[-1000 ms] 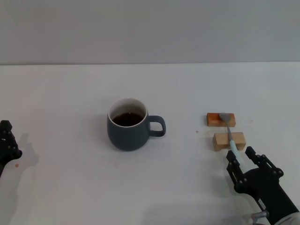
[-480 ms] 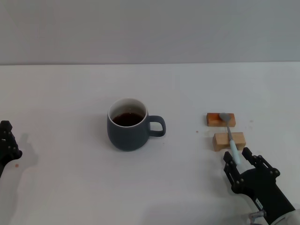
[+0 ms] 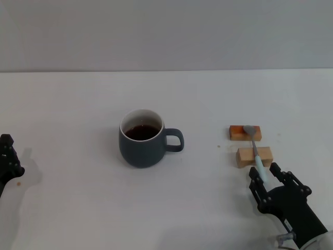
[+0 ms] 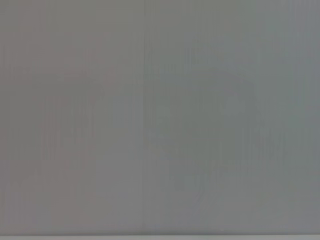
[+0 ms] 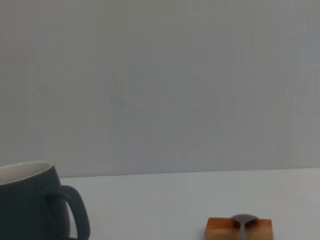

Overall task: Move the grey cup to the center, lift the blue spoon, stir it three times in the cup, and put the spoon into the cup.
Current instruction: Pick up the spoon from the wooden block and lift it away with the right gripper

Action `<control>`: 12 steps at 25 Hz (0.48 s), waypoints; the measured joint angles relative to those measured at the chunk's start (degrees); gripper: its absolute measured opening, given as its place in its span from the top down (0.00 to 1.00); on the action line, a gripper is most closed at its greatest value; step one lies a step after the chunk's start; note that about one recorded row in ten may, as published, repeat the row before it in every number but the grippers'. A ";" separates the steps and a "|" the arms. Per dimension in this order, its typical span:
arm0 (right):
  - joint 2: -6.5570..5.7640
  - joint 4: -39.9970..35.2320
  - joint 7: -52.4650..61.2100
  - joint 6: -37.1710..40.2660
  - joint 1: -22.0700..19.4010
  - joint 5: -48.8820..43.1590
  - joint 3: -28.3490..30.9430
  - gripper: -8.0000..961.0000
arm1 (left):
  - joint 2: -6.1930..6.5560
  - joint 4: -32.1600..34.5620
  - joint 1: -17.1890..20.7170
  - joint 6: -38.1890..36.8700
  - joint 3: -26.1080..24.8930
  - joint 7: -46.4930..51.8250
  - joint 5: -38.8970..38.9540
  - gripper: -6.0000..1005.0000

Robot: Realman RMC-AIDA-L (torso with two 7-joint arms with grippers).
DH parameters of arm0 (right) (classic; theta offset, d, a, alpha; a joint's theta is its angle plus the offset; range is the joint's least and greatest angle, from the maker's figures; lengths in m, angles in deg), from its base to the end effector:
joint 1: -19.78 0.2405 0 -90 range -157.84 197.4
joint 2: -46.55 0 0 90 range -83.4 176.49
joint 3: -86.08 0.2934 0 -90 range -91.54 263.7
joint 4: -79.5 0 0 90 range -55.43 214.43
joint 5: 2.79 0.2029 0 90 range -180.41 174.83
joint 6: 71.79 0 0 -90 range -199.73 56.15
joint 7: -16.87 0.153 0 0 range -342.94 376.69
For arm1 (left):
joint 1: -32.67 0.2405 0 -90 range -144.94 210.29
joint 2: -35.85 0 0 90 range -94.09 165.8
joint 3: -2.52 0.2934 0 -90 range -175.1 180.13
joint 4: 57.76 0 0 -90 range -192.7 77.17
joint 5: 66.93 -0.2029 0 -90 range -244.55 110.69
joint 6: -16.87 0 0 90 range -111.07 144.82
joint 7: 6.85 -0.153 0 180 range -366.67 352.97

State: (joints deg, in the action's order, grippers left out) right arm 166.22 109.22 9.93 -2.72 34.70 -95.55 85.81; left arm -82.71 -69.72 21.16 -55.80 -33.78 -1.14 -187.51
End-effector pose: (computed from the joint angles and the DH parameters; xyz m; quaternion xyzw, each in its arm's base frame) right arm 0.3304 0.2351 -0.1305 -0.7570 0.3066 0.2741 0.5077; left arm -0.4016 0.2602 -0.0311 -0.6688 -0.2732 -0.2654 0.6384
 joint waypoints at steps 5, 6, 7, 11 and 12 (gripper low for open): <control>0.03 -0.02 0.00 0.00 -0.04 0.04 0.25 0.49 | 0.00 0.00 0.00 0.00 0.00 0.00 0.00 1.00; 0.03 -0.02 0.00 0.00 -0.04 0.04 0.27 0.49 | 0.00 0.00 0.00 0.00 0.00 0.00 0.00 1.00; 0.03 -0.02 0.00 0.00 -0.03 0.05 0.29 0.49 | 0.00 0.00 0.00 0.00 0.00 0.00 0.00 1.00; 0.03 0.08 0.00 0.01 0.00 0.05 0.29 0.52 | 0.00 0.00 -0.05 -0.01 0.00 0.00 0.00 1.00; 0.03 0.11 0.00 0.01 0.01 0.05 0.29 0.53 | 0.00 0.00 -0.06 -0.01 0.00 0.00 0.00 1.00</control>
State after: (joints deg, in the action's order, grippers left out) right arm 166.25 109.33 9.93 -2.71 34.71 -95.51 86.10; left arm -82.71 -69.72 21.10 -55.81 -33.78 -1.14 -187.51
